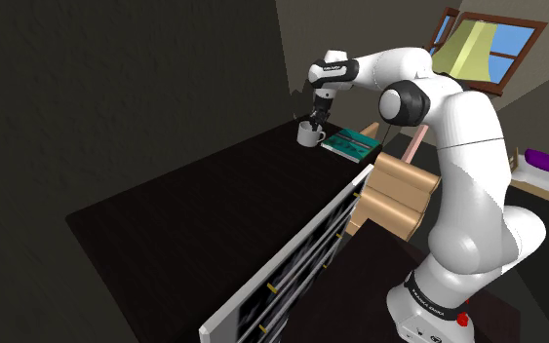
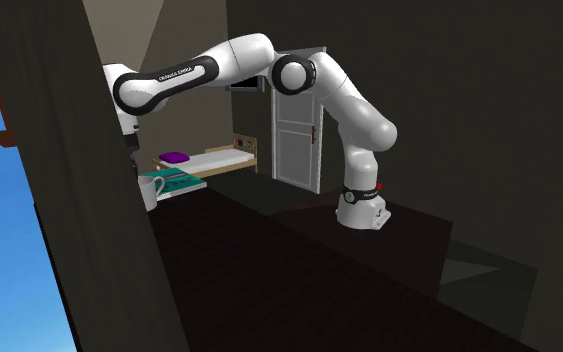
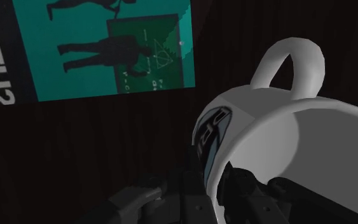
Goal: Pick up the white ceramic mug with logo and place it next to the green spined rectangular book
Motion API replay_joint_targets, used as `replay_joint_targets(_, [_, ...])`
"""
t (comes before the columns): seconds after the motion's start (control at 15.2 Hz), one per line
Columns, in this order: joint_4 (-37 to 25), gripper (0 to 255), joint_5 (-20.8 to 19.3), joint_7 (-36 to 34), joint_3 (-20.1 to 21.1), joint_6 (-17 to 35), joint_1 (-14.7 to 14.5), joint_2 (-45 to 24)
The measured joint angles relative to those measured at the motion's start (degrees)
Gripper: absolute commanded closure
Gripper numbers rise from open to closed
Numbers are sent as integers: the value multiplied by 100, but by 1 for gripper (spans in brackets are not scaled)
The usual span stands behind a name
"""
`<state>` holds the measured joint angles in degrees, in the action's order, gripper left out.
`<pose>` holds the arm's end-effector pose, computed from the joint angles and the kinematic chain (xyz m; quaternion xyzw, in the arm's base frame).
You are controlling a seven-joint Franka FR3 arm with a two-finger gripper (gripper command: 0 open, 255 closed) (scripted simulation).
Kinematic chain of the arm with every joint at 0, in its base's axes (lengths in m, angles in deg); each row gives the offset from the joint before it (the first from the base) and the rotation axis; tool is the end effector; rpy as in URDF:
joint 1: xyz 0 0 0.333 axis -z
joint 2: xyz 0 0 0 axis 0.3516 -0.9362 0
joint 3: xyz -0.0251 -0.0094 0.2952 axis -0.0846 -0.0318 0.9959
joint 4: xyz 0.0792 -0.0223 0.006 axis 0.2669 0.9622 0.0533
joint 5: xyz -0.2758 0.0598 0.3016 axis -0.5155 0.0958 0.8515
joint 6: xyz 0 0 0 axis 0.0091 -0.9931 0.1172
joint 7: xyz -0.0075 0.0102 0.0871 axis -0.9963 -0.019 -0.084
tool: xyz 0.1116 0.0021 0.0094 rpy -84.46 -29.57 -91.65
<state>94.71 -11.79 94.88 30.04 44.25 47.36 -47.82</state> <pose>0.6491 -0.3846 0.3211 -0.9984 0.0509 0.0022 0.0254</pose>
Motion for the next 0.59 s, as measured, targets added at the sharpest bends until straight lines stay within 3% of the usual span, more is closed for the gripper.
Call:
replay_joint_targets(0.13, [1,255,0,0,0,1,0,0])
replay_joint_targets(0.2, [1,0,0,0,0,2,0,0])
replay_joint_targets(0.59, [1,0,0,0,0,3,0,0])
